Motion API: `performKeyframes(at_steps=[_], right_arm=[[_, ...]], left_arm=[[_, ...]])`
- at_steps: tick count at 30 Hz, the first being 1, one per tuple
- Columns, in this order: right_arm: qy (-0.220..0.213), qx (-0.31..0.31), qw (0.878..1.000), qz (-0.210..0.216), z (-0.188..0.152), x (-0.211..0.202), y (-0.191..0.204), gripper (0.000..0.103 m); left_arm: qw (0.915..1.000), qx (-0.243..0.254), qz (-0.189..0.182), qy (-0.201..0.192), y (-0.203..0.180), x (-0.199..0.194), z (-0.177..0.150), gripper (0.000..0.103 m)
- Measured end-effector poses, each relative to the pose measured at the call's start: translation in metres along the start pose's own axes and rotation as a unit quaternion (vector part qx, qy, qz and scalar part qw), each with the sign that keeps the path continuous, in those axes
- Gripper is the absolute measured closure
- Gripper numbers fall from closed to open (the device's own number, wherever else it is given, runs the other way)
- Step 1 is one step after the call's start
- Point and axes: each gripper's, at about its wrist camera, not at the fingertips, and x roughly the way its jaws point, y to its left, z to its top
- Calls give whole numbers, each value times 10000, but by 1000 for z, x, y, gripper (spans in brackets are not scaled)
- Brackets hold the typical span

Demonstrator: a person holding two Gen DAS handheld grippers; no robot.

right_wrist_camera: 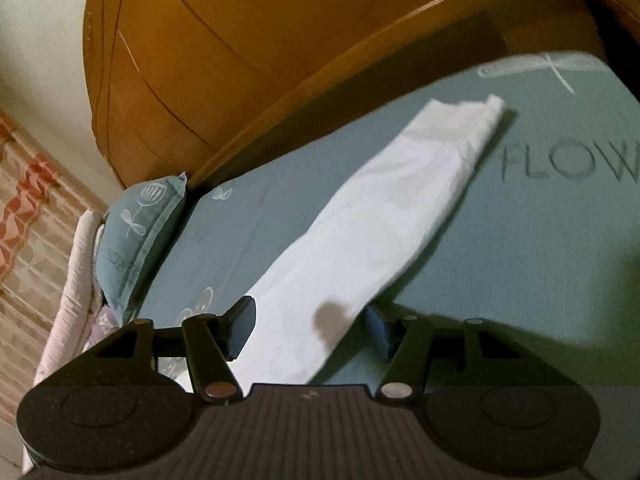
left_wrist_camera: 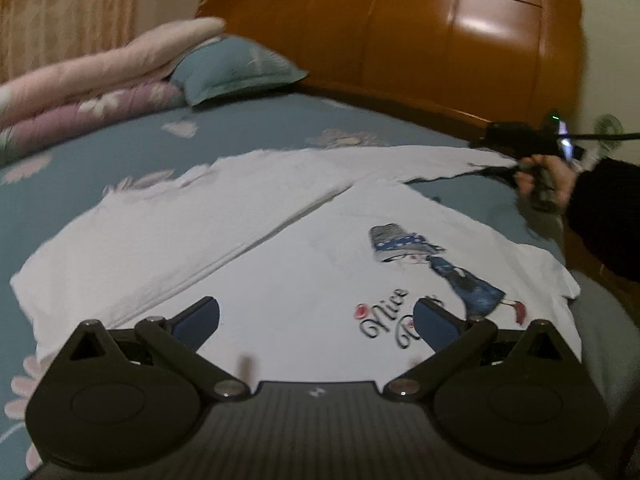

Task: Fold clothes
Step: 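Lay the sleeve flat on the bedspread with the right gripper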

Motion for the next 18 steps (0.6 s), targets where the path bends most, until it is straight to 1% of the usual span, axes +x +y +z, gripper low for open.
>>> performKeyframes(at_steps=[6, 9, 11, 15, 16, 17, 18], right_arm=[[-135, -288, 9994, 169, 10, 6, -7, 39], [-78, -372, 9991, 212, 11, 4, -8, 38], [-43, -555, 9982, 239, 9, 1, -8, 36], [-158, -753, 9967, 252, 22, 19, -4, 35], [-166, -956, 9951, 207, 26, 26, 0, 34], [-158, -1123, 9934, 187, 27, 30, 3, 33], [-145, -1240, 9920, 187, 26, 31, 5, 27]], left_arm=[[9999, 135, -36, 84, -7, 9, -2, 1], [9998, 179, -42, 115, -9, 14, -4, 1], [9998, 127, -89, 103, -7, 15, -4, 1], [9997, 70, -123, 203, -4, 19, -6, 1], [9997, 75, -118, 214, -4, 19, -6, 1], [9996, 80, -112, 226, -4, 20, -7, 1], [9996, 85, -107, 237, -4, 20, -7, 1]])
